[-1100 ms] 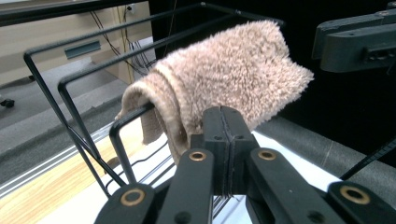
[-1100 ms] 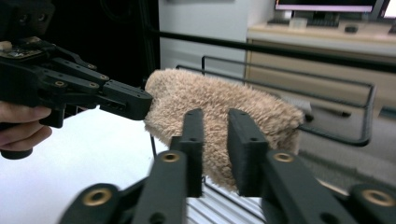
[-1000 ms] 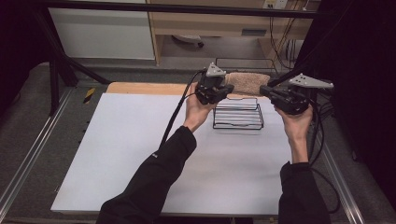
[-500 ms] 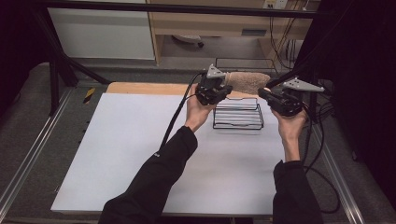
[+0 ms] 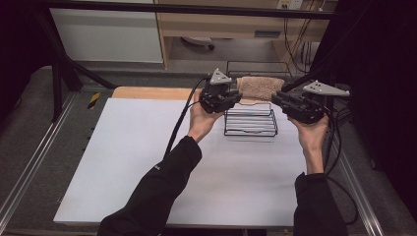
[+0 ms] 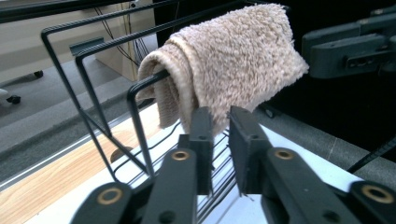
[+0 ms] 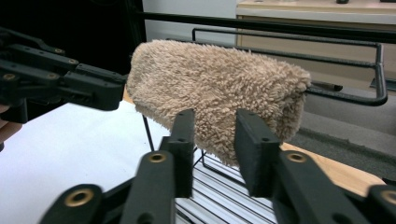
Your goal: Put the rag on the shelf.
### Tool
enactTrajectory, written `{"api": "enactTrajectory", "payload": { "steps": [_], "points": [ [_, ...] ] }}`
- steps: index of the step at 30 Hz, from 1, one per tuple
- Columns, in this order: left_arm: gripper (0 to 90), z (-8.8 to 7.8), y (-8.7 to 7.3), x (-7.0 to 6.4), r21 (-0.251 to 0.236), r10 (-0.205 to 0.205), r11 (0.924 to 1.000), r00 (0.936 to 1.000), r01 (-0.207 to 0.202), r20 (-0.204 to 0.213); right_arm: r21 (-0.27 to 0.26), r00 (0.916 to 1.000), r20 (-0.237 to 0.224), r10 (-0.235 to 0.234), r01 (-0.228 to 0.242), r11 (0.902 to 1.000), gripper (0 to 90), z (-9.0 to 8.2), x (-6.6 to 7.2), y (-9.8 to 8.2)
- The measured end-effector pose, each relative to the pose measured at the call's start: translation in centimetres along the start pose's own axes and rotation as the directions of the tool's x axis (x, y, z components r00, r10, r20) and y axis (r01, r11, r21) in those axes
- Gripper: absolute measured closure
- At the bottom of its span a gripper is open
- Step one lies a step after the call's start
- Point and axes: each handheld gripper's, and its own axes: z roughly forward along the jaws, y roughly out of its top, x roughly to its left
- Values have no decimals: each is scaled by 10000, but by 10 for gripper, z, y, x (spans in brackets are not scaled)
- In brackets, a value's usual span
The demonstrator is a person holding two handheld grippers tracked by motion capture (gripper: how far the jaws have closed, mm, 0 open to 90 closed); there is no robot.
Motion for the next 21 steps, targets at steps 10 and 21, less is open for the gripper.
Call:
{"api": "enactTrajectory", "payload": {
  "steps": [10,21],
  "points": [
    [488,-34,-22,7,405,-25,9992,10000,26,-38,44,9995,-225,209,-208,9998,375,-6,12,0],
    [203,-81,-77,25,1061,-191,9941,9986,243,-497,521,9980,-537,331,-303,9982,90,0,29,-21]
  ]
}}
